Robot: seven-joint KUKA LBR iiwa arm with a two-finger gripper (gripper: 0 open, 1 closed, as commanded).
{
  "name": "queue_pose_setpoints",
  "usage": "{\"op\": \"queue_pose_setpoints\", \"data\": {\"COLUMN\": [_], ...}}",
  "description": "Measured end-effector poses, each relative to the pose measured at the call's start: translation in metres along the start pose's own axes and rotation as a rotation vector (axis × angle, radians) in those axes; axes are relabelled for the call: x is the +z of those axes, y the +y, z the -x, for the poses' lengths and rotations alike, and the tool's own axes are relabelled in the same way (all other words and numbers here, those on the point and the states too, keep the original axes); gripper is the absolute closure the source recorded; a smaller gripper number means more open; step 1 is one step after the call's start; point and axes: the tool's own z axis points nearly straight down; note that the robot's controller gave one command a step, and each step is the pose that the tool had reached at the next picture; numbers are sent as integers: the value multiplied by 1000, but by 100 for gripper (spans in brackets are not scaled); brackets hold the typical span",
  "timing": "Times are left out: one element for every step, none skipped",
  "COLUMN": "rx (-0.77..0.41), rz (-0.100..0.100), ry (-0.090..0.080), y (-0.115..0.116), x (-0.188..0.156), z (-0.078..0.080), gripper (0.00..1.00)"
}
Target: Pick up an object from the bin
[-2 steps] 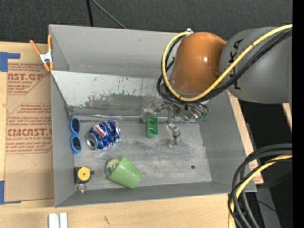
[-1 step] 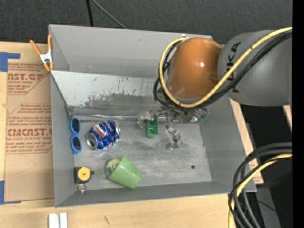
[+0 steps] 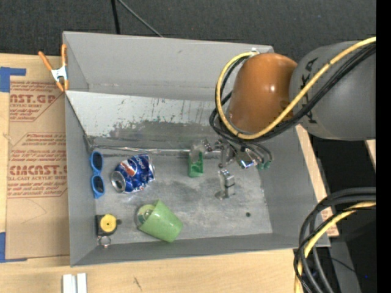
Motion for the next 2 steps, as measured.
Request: {"op": "queue_pose_setpoints", "data": {"rx": [338,462], "rz": [-1,1], "ry": [-2,3], "y": [7,7], "x": [-5,38], "z": [18,29], "gripper": [0,0]}}
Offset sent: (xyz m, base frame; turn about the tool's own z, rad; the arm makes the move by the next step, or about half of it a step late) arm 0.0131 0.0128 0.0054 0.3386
